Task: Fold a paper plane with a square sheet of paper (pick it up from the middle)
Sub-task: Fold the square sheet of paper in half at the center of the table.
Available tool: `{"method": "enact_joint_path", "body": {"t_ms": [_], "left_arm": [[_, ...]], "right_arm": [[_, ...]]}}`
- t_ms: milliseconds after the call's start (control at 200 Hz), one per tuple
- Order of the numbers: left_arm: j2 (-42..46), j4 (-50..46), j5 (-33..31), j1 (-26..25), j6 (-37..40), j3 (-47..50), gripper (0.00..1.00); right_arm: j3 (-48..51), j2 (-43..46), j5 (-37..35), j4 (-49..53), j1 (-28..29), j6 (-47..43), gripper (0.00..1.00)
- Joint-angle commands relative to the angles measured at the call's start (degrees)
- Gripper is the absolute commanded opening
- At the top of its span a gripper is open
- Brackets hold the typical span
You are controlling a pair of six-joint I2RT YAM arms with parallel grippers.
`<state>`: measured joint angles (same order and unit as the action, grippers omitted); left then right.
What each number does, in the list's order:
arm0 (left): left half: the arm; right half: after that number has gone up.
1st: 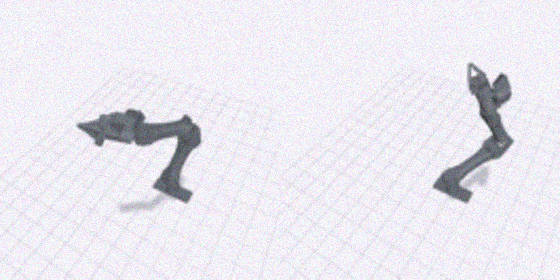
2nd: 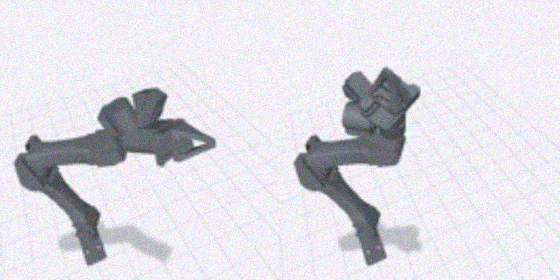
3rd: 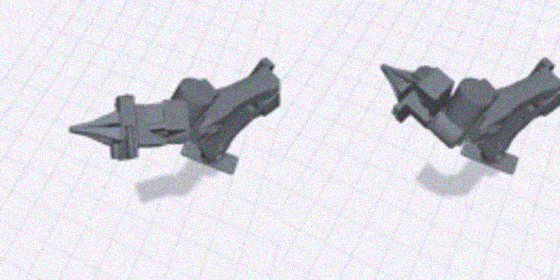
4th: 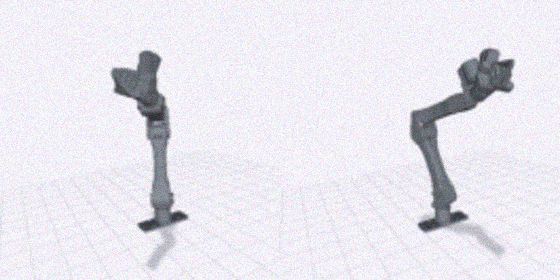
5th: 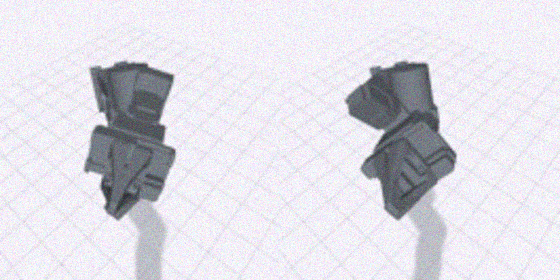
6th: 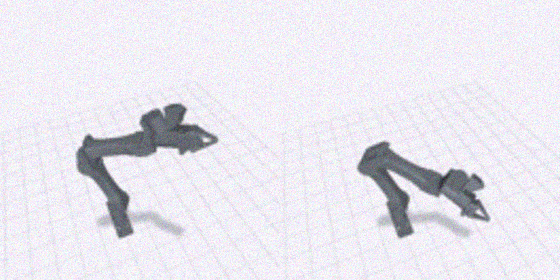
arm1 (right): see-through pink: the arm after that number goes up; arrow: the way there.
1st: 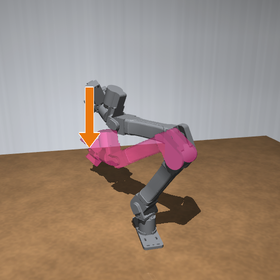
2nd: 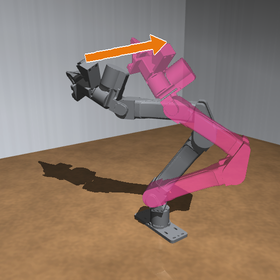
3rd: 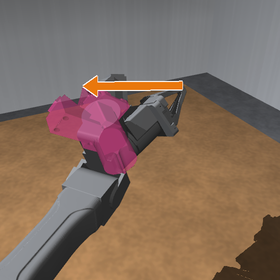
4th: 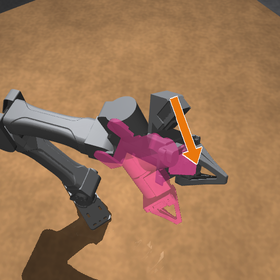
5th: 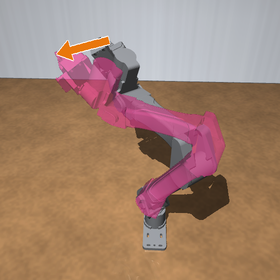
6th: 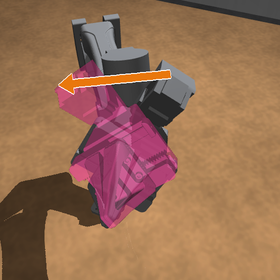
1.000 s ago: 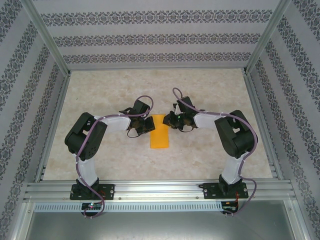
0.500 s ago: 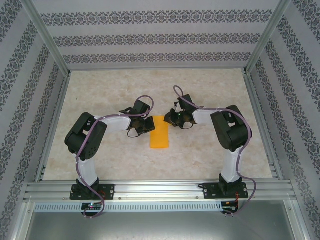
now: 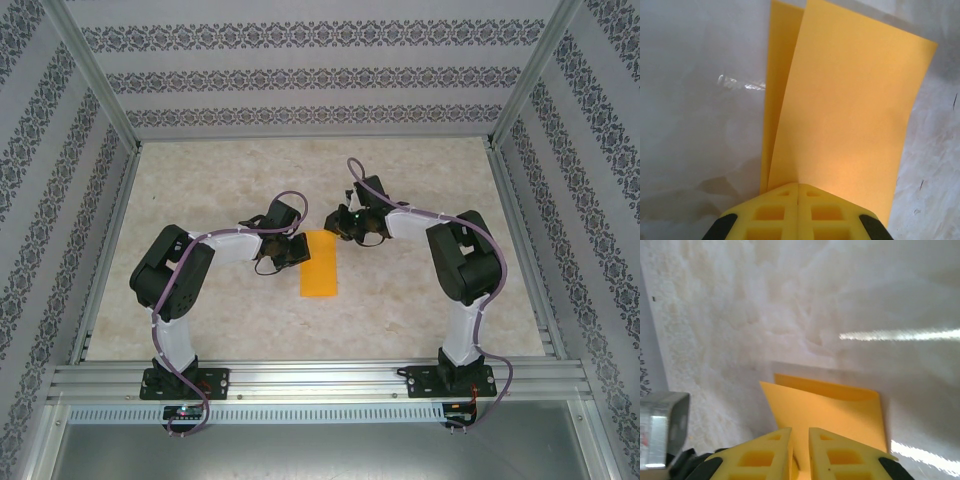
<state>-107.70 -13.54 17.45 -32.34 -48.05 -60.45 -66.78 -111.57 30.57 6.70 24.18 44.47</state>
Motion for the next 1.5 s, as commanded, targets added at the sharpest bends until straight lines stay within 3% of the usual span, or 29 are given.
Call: {"method": "enact_joint_path", "body": {"t_ms": [0,295,629,954,1169,1499], "left_arm": [[-2.4,-6.2,-2.9,-0.4,1.5,0.6,0.04],[-2.2,-6.5,-3.1,-0.4,1.9,0.7,0.04],[-2.2,-6.7,-3.2,-0.5,2.0,0.4,0.04],[-2.2,-6.5,-3.1,-0.5,1.9,0.4,0.04],[-2.2,-6.3,-3.0,-0.5,2.1,0.7,0.04],[-2.2,-6.0,-3.0,-0.5,2.0,1.1,0.04]], "right_arm": [[-1.5,-3.0,0.8,-1.9,-0.8,0.9,0.17],[-2.4,-6.6,-3.1,0.9,-1.0,1.2,0.16],[-6.8,-3.9,-0.3,2.8,-1.6,0.3,0.16],[-2.8,-7.5,-0.5,-1.5,-1.5,2.9,0.16],[-4.2,-8.7,-4.6,4.6,-1.5,1.1,0.17],[-4.0,1.7,-1.2,3.7,-1.6,2.2,0.2]]}}
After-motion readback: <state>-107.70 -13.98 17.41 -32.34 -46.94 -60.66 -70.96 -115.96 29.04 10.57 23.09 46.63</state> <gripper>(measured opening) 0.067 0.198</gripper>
